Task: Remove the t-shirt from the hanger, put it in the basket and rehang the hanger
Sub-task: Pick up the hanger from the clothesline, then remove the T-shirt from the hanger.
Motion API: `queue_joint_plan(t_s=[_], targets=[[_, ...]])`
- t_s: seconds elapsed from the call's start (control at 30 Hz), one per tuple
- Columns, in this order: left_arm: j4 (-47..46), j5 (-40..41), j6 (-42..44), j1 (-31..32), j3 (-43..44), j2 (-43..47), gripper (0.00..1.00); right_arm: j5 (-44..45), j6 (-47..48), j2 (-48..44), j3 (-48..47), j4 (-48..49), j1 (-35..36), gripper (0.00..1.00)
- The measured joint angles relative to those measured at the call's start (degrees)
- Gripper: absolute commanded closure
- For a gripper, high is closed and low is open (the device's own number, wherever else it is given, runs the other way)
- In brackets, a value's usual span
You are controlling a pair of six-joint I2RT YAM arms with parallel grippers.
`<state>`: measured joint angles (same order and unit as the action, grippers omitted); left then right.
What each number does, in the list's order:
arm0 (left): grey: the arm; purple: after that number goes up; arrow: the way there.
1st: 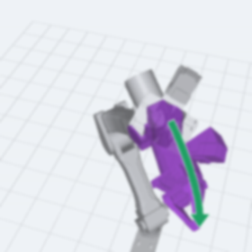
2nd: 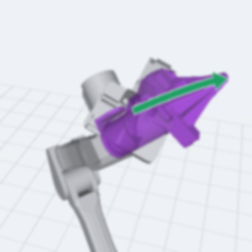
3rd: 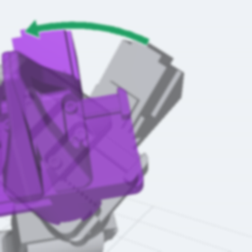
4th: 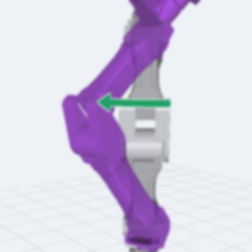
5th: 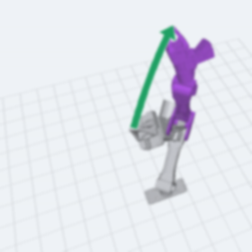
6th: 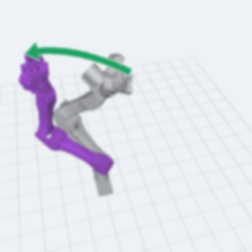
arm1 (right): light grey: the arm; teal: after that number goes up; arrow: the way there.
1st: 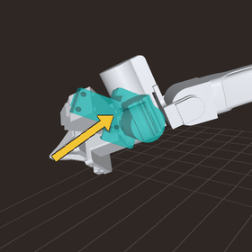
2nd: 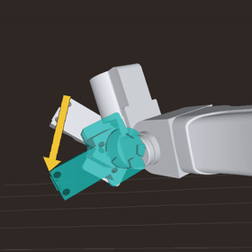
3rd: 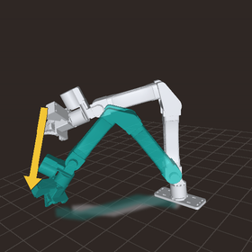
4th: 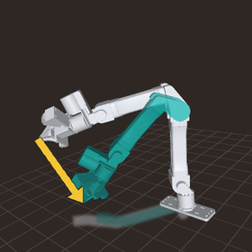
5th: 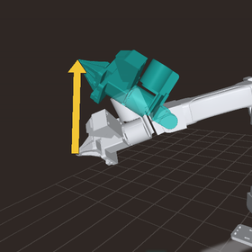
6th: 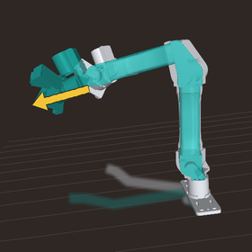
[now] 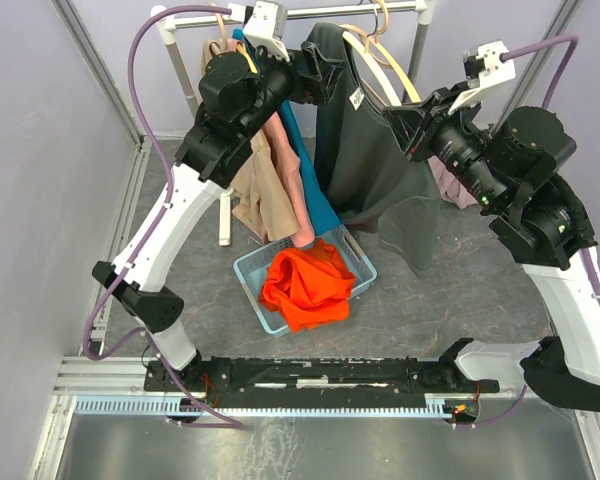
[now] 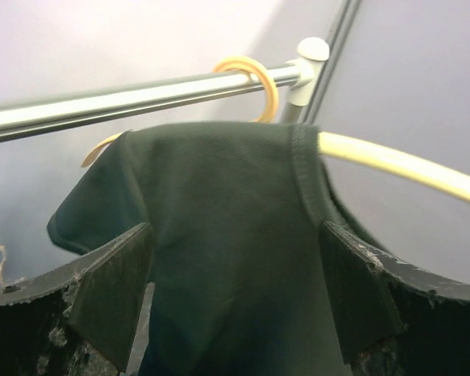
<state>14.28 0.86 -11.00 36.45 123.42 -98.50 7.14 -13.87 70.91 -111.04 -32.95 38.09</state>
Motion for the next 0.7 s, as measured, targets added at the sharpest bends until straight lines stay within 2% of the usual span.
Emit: queue_joint_plan(t_s=[0.23,0.7], targets=[[-4.5,-4.5,-1.4,0.0,-2.4,1.2,0.1,0.0,0.0,0.0,1.5,-1.2,0.0,0.99],[-4.1,-3.5,-1.9,0.0,-2.1,1.2,0.13,0.0,-0.4,0.0,2.1,-1.4,0.0,0.99]])
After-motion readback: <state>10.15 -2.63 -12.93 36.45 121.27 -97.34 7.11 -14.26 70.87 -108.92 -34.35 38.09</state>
